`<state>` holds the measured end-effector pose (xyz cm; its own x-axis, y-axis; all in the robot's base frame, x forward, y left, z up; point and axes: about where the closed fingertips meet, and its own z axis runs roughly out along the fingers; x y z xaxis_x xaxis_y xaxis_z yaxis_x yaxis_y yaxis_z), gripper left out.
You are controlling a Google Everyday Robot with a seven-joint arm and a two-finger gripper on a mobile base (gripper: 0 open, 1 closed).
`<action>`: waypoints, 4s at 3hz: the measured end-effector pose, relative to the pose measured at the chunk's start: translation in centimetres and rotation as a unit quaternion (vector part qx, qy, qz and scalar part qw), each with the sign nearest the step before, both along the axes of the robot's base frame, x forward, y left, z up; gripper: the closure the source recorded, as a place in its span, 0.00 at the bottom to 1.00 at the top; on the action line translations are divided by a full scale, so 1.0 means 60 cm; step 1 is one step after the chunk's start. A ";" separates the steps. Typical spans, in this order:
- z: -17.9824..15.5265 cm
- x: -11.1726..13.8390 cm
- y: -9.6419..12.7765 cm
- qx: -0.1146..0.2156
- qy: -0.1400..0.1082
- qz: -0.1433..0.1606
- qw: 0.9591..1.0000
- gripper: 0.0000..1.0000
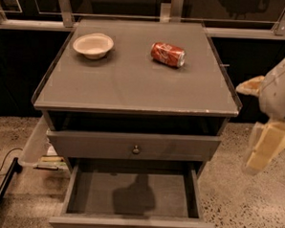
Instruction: Close middle drawer
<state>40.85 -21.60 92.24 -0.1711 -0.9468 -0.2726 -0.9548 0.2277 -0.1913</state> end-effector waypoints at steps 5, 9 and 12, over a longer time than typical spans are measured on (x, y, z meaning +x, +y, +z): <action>-0.303 -0.098 -0.011 0.103 0.006 -0.031 0.994 1.00; -0.622 -0.057 -0.063 0.153 0.012 -0.116 0.981 1.00; -0.705 -0.089 0.024 0.185 0.045 -0.062 0.980 1.00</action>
Offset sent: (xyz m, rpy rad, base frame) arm -0.0673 -0.0126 -0.1936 0.2786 -0.0925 -0.0626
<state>35.50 -20.17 49.95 -0.3172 -0.7559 -0.5727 -0.9246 0.3808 0.0095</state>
